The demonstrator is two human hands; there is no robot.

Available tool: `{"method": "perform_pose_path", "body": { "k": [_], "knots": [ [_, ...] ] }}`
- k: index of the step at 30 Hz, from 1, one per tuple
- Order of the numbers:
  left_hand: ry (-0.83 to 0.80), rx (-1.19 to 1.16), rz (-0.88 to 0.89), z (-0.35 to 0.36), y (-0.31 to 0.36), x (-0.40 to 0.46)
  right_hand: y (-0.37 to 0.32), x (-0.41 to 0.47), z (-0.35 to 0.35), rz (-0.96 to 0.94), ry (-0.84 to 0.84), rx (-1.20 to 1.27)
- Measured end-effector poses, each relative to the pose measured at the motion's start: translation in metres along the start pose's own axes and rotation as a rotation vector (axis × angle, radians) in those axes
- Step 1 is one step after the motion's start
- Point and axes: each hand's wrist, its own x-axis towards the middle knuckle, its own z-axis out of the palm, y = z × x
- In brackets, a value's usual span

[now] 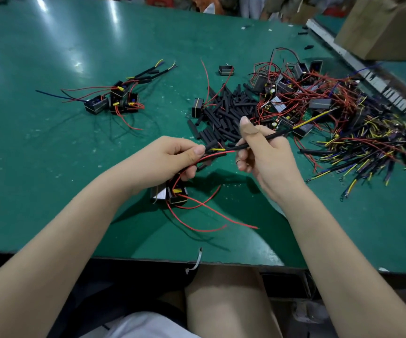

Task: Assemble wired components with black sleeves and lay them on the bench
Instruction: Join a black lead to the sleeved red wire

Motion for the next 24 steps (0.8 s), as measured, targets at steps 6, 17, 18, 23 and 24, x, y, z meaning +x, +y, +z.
{"method": "perform_pose_path", "body": {
  "k": [6, 17, 18, 23, 24],
  "knots": [
    [0.008, 0.104, 0.016, -0.007, 0.001, -0.001, 0.001, -0.003, 0.004, 0.008, -0.077, 0.059],
    [0.488, -0.376, -0.169, -0.081, 0.019, 0.047, 0.020, 0.000, 0.013, 0.050, -0.166, -0.239],
    [0.499, -0.401, -0.184, -0.090, 0.022, 0.054, 0.021, 0.000, 0.013, 0.053, -0.168, -0.234],
    [0.442, -0.178, -0.334, -0.130, 0.043, 0.085, 0.024, 0.003, 0.013, 0.068, -0.179, -0.252],
    [0.453, -0.102, -0.350, -0.136, 0.049, 0.089, 0.024, 0.004, 0.013, 0.067, -0.181, -0.269]
  ]
}}
